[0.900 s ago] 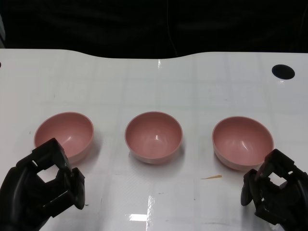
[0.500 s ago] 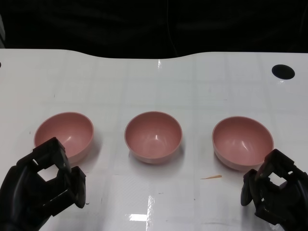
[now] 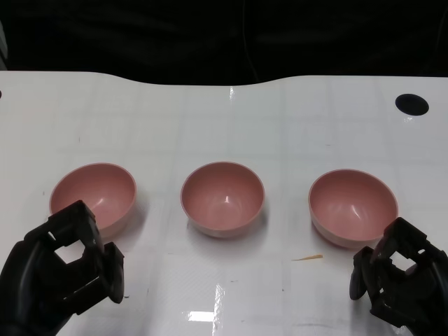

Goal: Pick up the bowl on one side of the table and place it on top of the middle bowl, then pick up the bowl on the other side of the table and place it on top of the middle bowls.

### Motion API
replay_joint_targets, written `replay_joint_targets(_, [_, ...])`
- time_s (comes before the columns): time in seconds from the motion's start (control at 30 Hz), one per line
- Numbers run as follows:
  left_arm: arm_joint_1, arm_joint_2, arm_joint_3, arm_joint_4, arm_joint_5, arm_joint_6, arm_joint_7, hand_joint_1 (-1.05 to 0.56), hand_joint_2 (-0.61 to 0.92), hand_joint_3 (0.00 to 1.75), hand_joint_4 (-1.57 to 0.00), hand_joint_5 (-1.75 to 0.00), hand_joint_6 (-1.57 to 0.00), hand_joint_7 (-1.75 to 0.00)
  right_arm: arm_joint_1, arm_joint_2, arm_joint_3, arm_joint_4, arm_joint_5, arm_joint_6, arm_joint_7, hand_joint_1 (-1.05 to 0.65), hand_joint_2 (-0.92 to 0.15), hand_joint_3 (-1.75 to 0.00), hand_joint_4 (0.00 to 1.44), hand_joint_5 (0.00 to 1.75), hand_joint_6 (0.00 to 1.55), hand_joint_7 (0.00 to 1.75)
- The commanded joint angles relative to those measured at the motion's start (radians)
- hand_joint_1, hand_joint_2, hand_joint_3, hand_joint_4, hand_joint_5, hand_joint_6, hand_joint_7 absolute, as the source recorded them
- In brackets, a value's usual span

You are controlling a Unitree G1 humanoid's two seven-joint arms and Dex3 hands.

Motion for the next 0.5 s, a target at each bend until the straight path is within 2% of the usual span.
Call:
replay_joint_targets(0.03, [0.01, 0.008, -0.004, -0.016, 0.038, -0.016, 0.024, 0.48, 0.92, 1.44, -1.17, -1.75, -0.86, -1.75, 0.005, -0.01, -0.009, -0.011, 0.003, -0.012, -0.007, -0.03, -0.58, -1.21, 0.93, 1.75, 0.71, 1.57])
replay_joint_targets(0.13, [0.014, -0.011, -0.023, -0.016, 0.105, -0.085, 0.041, 0.53, 0.92, 1.4, -1.13, -1.75, -0.86, -1.75, 0.003, -0.008, -0.011, -0.01, 0.009, -0.011, -0.005, -0.02, -0.57, -1.22, 0.93, 1.75, 0.72, 1.57])
replay_joint_targets(0.33, [0.013, -0.085, -0.039, 0.018, 0.157, -0.281, 0.036, 0.53, 0.92, 1.41, -1.11, -1.75, -0.9, -1.75, 0.001, -0.014, -0.014, -0.011, 0.016, -0.002, 0.001, -0.03, -0.57, -1.22, 0.94, 1.75, 0.71, 1.57])
replay_joint_targets(0.43, [0.012, -0.096, -0.05, 0.021, 0.194, -0.347, 0.043, 0.53, 0.92, 1.42, -0.97, -1.75, -0.79, -1.75, -0.001, -0.015, -0.015, -0.009, 0.017, 0.0, 0.002, -0.03, -0.57, -1.21, 0.94, 1.75, 0.71, 1.56])
replay_joint_targets(0.5, [0.015, -0.094, -0.063, 0.007, 0.271, -0.395, 0.07, 0.46, 0.66, 1.54, -0.66, -1.75, -0.52, -1.75, 0.001, -0.017, -0.014, -0.014, 0.015, 0.007, -0.001, -0.03, -0.58, -1.21, 0.93, 1.75, 0.71, 1.56])
